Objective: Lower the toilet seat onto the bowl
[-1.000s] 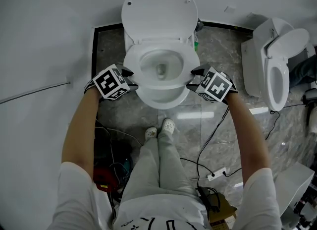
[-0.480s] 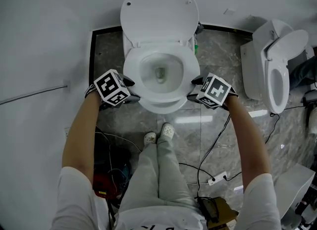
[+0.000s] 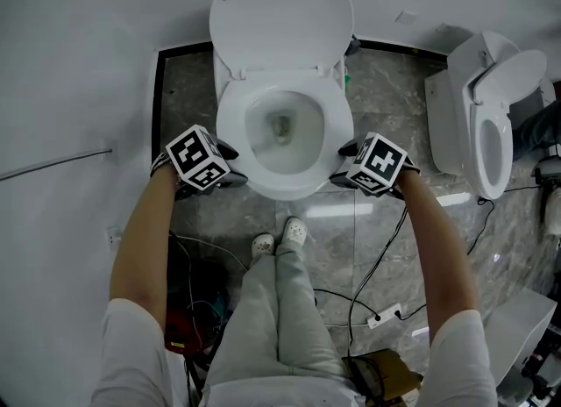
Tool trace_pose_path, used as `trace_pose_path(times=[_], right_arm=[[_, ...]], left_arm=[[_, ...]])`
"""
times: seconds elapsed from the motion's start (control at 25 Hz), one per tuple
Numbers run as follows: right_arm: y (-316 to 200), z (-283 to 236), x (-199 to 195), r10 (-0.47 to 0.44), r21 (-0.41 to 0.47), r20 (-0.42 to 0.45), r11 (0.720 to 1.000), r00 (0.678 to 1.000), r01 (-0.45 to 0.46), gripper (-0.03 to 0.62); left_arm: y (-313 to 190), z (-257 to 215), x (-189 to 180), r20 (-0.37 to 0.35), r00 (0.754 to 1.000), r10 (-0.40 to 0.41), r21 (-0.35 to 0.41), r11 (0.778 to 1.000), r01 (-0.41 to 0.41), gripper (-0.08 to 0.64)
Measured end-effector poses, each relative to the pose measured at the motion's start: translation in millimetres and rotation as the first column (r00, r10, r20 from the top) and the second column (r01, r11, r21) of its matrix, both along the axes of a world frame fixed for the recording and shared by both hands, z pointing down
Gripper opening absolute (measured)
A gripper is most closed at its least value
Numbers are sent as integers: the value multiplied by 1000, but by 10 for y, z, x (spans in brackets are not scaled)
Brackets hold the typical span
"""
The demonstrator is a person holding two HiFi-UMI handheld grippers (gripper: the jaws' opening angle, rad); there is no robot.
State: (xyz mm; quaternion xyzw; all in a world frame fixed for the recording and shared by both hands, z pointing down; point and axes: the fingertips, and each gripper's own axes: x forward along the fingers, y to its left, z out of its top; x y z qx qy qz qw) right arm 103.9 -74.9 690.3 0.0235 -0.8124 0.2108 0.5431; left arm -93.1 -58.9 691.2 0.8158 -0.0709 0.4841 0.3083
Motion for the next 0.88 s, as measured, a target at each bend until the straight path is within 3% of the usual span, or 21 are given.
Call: trace_pose_path(times=[0.28,0.6,0.8,0.88], right_arm=[[67,141,22,39,-62,5,997,999,-39,287],[-25,340,79,231,-72,33,971,972,-229,277],[-171,465,114,360,2,46,933,932,-360,144],[-208,529,131,404,14,45,914,914,-405,120]], left_arm=[[26,150,11,-34,998,-60,-34,998,59,243],[29,337,19,-32,994,-101,-9,995,101,198],[48,495,-28,-16,986,-164,-8,986,164,163],[39,539,-34,-16,982,-186,-2,983,186,145]])
